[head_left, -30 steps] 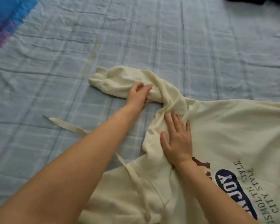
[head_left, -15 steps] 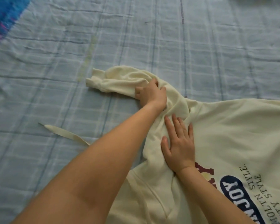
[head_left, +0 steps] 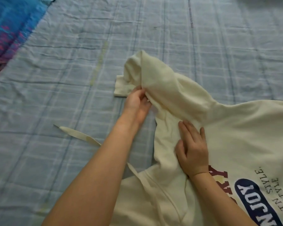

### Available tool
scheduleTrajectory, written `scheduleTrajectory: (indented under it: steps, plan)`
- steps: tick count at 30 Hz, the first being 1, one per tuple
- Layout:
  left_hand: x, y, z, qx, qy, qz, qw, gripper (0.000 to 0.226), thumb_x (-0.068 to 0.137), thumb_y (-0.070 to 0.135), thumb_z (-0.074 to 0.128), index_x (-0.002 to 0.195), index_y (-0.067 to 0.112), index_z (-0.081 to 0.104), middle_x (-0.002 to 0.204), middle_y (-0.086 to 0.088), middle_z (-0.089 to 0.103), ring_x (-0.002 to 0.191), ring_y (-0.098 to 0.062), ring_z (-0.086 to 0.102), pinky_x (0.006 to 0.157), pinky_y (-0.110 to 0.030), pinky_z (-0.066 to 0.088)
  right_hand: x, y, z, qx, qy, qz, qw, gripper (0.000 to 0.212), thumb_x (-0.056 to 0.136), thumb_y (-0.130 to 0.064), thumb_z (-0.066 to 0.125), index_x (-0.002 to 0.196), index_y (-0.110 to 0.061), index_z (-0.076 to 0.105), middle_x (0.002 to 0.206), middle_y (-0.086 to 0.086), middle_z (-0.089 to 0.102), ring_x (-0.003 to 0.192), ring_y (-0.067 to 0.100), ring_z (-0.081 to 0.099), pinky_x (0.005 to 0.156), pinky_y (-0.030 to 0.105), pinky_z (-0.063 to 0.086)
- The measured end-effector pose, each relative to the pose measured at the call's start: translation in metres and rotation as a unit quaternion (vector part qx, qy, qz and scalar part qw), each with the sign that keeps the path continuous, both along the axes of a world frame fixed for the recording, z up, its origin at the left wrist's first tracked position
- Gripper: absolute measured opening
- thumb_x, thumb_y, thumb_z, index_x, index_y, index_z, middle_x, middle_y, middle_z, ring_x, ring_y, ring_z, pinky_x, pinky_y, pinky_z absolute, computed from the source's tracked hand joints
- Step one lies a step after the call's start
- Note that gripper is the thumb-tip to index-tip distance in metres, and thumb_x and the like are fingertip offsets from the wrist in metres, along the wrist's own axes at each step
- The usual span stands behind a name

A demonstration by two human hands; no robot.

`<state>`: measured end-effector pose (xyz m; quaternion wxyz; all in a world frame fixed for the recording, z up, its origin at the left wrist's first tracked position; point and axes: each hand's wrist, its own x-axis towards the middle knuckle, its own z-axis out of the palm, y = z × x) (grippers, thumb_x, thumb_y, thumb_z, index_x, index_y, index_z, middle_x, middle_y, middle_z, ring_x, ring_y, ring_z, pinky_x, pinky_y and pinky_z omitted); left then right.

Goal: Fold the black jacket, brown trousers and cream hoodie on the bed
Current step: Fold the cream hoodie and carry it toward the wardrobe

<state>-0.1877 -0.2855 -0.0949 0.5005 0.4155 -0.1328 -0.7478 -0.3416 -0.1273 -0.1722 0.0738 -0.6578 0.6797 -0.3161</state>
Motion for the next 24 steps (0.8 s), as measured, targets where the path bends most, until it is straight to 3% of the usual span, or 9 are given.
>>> scheduleTrajectory:
  steps: [3, 8, 10, 13, 16, 19, 21, 24]
  plan:
    - [0.018, 0.006, -0.013, 0.043, -0.105, -0.059, 0.992, 0.011, 0.101, 0.019, 0.044, 0.1, 0.019, 0.055, 0.105, -0.005, 0.066, 0.099, -0.023, 0.062, 0.099, -0.036, 0.044, 0.0, -0.001, -0.003, 0.018, 0.018, -0.004, 1.0, 0.051, 0.088, -0.023, 0.04, 0.131, -0.004, 0.063, 0.136, 0.014, 0.06, 0.131, 0.03, 0.054, 0.115, 0.058, 0.029]
    - [0.024, -0.028, 0.002, 0.051, -0.2, -0.026, 0.978, 0.008, 0.095, 0.029, 0.056, 0.094, 0.021, 0.059, 0.098, -0.003, 0.064, 0.075, -0.019, 0.061, 0.072, -0.03, 0.052, 0.0, -0.002, -0.008, 0.02, 0.032, -0.003, 0.999, 0.051, 0.088, -0.023, 0.042, 0.131, -0.006, 0.063, 0.137, 0.012, 0.06, 0.131, 0.027, 0.053, 0.117, 0.055, 0.027]
    - [0.022, -0.048, 0.01, 0.077, -0.241, -0.055, 0.966, 0.013, 0.094, 0.035, 0.058, 0.096, 0.023, 0.056, 0.099, -0.006, 0.061, 0.077, -0.022, 0.06, 0.07, -0.033, 0.054, -0.001, -0.002, -0.008, 0.021, 0.031, -0.003, 0.999, 0.051, 0.088, -0.023, 0.042, 0.131, -0.006, 0.063, 0.137, 0.011, 0.06, 0.132, 0.026, 0.052, 0.118, 0.054, 0.027]
    - [0.015, -0.067, 0.02, 0.113, -0.256, -0.121, 0.952, 0.03, 0.088, 0.051, 0.062, 0.101, 0.026, 0.051, 0.101, -0.013, 0.06, 0.083, -0.03, 0.063, 0.067, -0.04, 0.057, -0.002, -0.001, -0.011, 0.022, 0.035, -0.001, 0.999, 0.051, 0.087, -0.022, 0.042, 0.131, -0.006, 0.063, 0.136, 0.011, 0.06, 0.131, 0.026, 0.053, 0.118, 0.055, 0.027]
    - [0.006, -0.086, 0.028, 0.14, -0.271, -0.125, 0.944, 0.066, 0.078, 0.065, 0.064, 0.123, 0.019, 0.048, 0.104, -0.019, 0.063, 0.083, -0.034, 0.066, 0.053, -0.039, 0.058, -0.004, -0.001, -0.014, 0.013, 0.035, -0.002, 0.999, 0.051, 0.087, -0.022, 0.042, 0.13, -0.006, 0.064, 0.136, 0.011, 0.061, 0.131, 0.025, 0.052, 0.117, 0.056, 0.027]
    - [0.002, -0.105, 0.031, 0.098, -0.424, -0.124, 0.892, 0.092, 0.074, 0.077, 0.055, 0.138, 0.014, 0.037, 0.109, -0.009, 0.06, 0.091, -0.033, 0.066, 0.057, -0.036, 0.059, -0.004, -0.002, -0.018, 0.0, 0.036, 0.0, 0.999, 0.051, 0.085, -0.02, 0.042, 0.129, -0.005, 0.064, 0.136, 0.011, 0.06, 0.13, 0.024, 0.052, 0.114, 0.058, 0.03]
    - [0.003, -0.115, 0.029, 0.061, -0.504, -0.123, 0.852, 0.1, 0.075, 0.078, 0.05, 0.146, 0.014, 0.022, 0.1, -0.005, 0.058, 0.085, -0.031, 0.066, 0.045, -0.028, 0.053, -0.005, -0.004, -0.02, -0.008, 0.037, 0.003, 0.999, 0.051, 0.084, -0.019, 0.043, 0.128, -0.004, 0.065, 0.137, 0.01, 0.06, 0.13, 0.023, 0.052, 0.113, 0.059, 0.031]
    - [0.006, -0.124, 0.023, 0.027, -0.507, -0.148, 0.849, 0.097, 0.077, 0.063, 0.06, 0.15, 0.031, 0.004, 0.099, -0.003, 0.055, 0.071, -0.025, 0.063, 0.04, -0.032, 0.055, -0.005, -0.005, -0.021, -0.017, 0.034, 0.002, 0.999, 0.051, 0.083, -0.019, 0.043, 0.126, -0.004, 0.066, 0.135, 0.01, 0.061, 0.13, 0.022, 0.051, 0.114, 0.058, 0.031]
